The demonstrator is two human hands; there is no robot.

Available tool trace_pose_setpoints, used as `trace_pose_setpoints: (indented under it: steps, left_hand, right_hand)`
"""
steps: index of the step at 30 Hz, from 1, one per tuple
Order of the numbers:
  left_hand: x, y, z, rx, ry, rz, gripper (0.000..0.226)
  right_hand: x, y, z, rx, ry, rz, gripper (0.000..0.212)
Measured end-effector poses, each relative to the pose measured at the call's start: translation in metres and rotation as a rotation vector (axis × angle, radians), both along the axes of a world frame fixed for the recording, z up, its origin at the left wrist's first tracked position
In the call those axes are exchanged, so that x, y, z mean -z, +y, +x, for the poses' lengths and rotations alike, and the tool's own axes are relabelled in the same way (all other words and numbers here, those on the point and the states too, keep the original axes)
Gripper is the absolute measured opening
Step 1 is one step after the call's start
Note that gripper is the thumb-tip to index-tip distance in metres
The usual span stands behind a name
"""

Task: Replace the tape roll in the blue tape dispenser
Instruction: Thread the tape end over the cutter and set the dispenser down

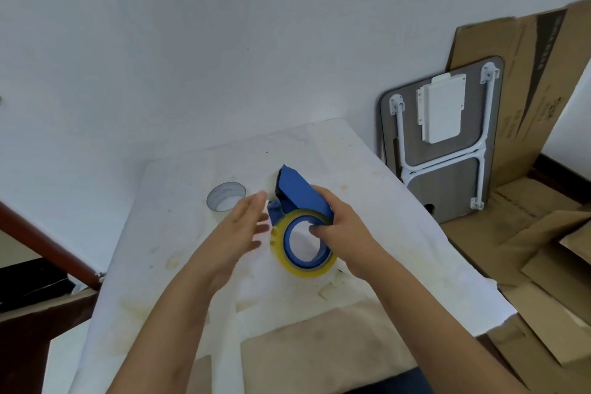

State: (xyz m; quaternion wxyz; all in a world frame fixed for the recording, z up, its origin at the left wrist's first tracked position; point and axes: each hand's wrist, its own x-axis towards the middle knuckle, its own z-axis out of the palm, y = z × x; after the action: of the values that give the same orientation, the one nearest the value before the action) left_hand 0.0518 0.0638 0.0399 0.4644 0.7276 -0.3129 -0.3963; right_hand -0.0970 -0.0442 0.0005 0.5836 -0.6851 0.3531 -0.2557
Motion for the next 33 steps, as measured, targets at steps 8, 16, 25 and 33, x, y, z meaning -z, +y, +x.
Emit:
trace_pose_setpoints:
  steps: [8, 16, 25, 33]
  left_hand:
    - [-0.038, -0.003, 0.019, -0.044, -0.359, -0.225, 0.047]
    - [-0.037, -0.016, 0.028, 0.085, -0.528, -0.195, 0.050]
    - [-0.035, -0.038, 0.040, 0.180, -0.547, -0.100, 0.064]
    - [-0.011, -0.070, 0.071, 0.147, -0.432, 0.090, 0.078]
  right_hand:
    - [-0.007, -0.005, -0.001, -0.012, -0.032, -0.397, 0.061]
    - [-0.009, -0.009, -0.004, -0.067, 0.031, -0.369, 0.058]
    - [-0.023, -0.034, 0.002, -0.180, 0.235, -0.396, 0.037]
    - [-0.031, -0.068, 0.026, -0.228, 0.349, -0.365, 0.032]
